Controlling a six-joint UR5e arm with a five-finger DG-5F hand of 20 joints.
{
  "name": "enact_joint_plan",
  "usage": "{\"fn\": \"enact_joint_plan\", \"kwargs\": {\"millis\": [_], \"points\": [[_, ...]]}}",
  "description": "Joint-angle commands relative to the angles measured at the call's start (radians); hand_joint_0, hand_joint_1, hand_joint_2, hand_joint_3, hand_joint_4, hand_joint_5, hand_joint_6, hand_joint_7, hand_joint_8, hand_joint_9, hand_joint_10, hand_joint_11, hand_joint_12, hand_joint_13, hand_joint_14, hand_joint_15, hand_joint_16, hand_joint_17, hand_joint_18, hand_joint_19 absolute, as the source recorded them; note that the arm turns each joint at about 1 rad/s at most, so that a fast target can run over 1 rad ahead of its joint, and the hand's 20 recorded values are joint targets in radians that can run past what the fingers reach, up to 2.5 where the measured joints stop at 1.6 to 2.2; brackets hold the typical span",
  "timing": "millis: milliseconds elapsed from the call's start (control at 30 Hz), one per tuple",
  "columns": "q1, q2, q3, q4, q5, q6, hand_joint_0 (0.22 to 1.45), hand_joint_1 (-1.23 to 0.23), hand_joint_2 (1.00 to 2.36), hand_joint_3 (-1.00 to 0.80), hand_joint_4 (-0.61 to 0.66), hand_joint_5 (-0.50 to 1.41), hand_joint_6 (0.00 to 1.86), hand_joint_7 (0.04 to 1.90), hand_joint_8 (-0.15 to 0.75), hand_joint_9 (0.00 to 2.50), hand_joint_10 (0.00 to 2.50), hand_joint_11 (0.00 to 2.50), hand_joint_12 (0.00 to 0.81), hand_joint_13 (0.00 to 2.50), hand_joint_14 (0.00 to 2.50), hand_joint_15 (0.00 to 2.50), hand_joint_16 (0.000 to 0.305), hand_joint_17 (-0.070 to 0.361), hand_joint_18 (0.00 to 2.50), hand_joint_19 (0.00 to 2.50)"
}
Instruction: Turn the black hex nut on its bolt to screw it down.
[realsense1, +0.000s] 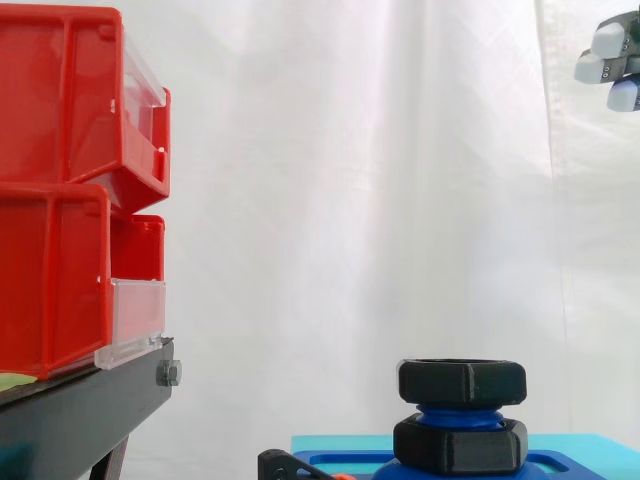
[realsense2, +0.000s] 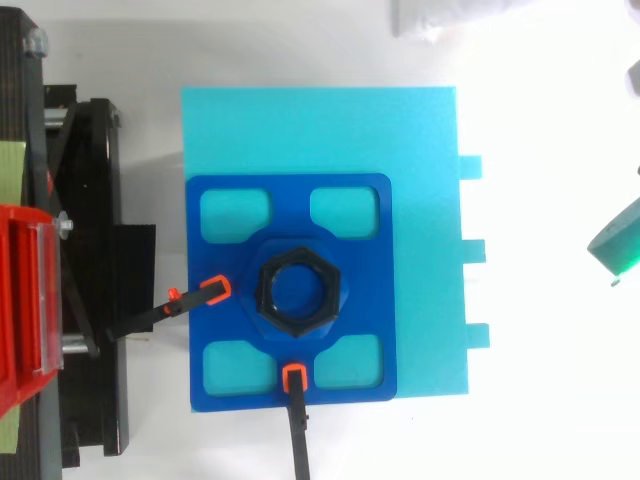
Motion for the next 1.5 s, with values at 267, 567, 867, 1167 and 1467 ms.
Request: {"fn": "enact_joint_plan", "kwargs": {"millis": [267,567,867,1167,1467], "points": [[0.03,-0.049,0.0,0.071,0.083,0.007,0.47,-0.5,1.0,-0.5,0.09,-0.23,0.5,0.66,0.158,0.08,0.0,0.0,0.338,0.0,0.0,0.0,0.063,0.143,0.0,0.0],[0.05,-0.227,0.134,0.083,0.08,0.004,0.47,-0.5,1.0,-0.5,0.09,-0.23,0.5,0.66,0.158,0.08,0.0,0.0,0.338,0.0,0.0,0.0,0.063,0.143,0.0,0.0],[0.067,-0.302,0.218,0.085,0.091,-0.029,0.47,-0.5,1.0,-0.5,0.09,-0.23,0.5,0.66,0.158,0.08,0.0,0.0,0.338,0.0,0.0,0.0,0.063,0.143,0.0,0.0],[0.096,-0.376,0.242,0.157,0.109,-0.118,0.47,-0.5,1.0,-0.5,0.09,-0.23,0.5,0.66,0.158,0.08,0.0,0.0,0.338,0.0,0.0,0.0,0.063,0.143,0.0,0.0],[0.128,-0.439,0.262,0.212,0.136,-0.204,0.51,-0.54,1.0,-0.5,0.18,-0.13,0.5,0.77,0.228,0.65,0.01,0.24,0.322,0.64,0.01,0.16,0.049,0.11,0.48,0.39]]}}
